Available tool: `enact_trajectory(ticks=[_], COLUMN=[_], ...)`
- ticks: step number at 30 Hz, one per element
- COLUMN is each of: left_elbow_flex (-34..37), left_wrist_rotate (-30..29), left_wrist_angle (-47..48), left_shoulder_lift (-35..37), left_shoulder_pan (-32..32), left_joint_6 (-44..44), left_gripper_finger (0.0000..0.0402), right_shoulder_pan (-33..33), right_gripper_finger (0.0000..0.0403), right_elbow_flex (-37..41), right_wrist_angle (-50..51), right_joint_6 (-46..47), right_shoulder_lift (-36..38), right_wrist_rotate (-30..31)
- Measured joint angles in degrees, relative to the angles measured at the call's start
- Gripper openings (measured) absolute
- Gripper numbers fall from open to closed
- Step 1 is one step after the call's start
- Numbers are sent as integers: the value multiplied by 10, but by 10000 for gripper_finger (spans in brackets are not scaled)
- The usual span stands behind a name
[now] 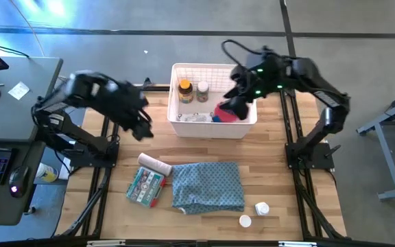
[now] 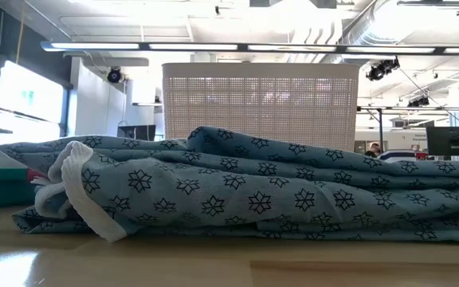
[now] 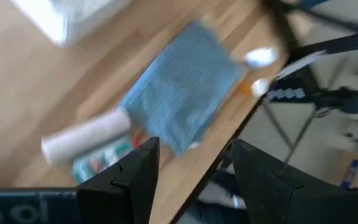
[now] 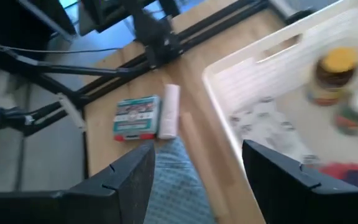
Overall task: Pick & place medical supplies in basket/bin
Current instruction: Put the first aid kit into the white bin
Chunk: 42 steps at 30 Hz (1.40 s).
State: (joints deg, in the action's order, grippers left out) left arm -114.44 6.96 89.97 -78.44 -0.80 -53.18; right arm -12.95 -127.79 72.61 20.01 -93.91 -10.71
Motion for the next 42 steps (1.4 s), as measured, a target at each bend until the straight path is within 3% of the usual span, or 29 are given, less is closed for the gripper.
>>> enact_trajectory(ticks=[6,14,21,32,38,42], left_elbow_flex=[127,213,215,214,257,292], left_wrist_rotate=[2,12,16,14,8,32], left_wrist_angle=[-11,-79,-84,-144,-145,-206], left_shoulder_lift=[-24,-94,-150,-175,-198,-218], left_shoulder_pan=[-61,-133,-147,-163,-195,-218], left_joint_6=[-141,-210,-199,-190,-286,-369], left_gripper_finger=[234,234,234,234,234,234], right_shoulder_pan=[0,-8,-36,-67,-66,-67], right_gripper_finger=[232,232,232,232,232,232], right_elbow_flex=[1,1,1,1,1,1], right_wrist_angle=[51,83,84,83,86,87], right_joint_6=[-17,-58,-53,-54,-115,-154], right_shoulder_lift=[57,97,100,99,99,100], right_wrist_rotate=[94,178,180,182,161,124])
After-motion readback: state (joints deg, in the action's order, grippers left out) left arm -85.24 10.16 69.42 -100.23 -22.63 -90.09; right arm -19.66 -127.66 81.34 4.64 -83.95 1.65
